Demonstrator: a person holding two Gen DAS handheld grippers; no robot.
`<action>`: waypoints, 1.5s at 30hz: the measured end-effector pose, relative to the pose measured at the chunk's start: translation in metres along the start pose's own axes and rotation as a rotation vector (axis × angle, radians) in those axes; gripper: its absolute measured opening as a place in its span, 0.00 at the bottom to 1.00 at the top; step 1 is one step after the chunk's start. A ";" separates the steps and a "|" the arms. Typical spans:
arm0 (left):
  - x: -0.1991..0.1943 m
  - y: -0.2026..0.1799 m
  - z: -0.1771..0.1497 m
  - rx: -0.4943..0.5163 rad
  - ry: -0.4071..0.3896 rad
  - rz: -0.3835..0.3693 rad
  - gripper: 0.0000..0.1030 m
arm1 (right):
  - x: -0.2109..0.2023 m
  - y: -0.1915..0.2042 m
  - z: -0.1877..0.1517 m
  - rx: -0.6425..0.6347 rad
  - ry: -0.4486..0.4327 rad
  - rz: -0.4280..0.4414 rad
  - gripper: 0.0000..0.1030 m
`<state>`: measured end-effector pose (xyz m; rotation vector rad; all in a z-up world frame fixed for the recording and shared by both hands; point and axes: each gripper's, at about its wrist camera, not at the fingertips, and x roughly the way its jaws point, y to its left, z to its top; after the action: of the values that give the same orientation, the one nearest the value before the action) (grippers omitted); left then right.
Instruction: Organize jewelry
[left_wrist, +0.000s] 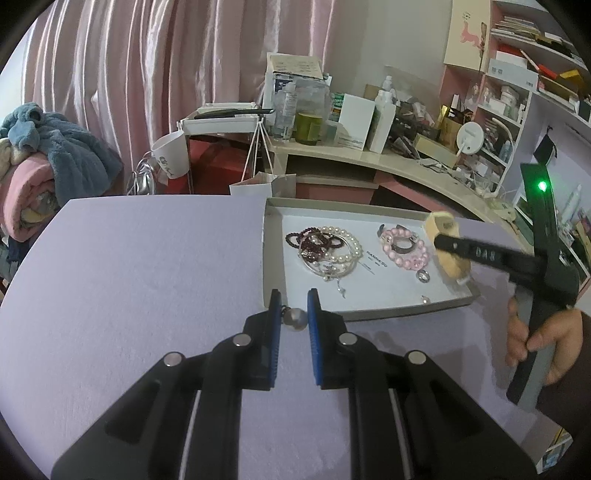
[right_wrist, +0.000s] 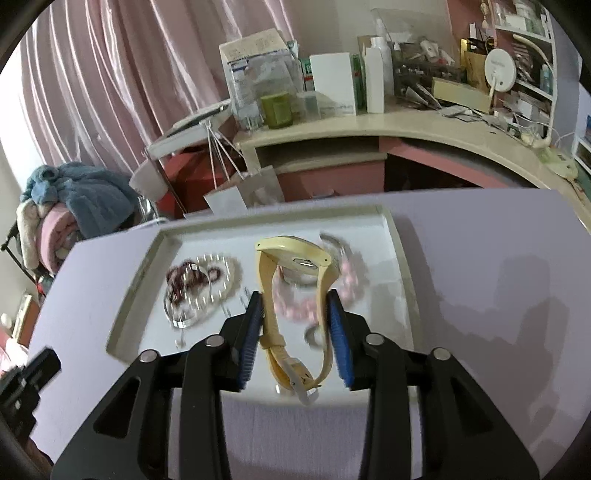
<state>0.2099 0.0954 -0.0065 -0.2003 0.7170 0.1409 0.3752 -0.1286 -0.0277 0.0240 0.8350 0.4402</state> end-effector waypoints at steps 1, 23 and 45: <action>0.001 0.000 0.000 -0.002 0.001 0.001 0.14 | 0.001 0.000 0.003 -0.002 -0.006 0.003 0.51; 0.042 -0.035 0.046 0.002 0.031 -0.131 0.14 | -0.029 -0.044 -0.044 0.149 0.037 -0.044 0.66; 0.001 -0.005 0.039 -0.038 -0.054 -0.056 0.74 | -0.061 -0.040 -0.062 0.149 -0.002 -0.058 0.77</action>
<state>0.2360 0.0998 0.0223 -0.2521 0.6550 0.1067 0.3092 -0.1978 -0.0337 0.1376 0.8632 0.3224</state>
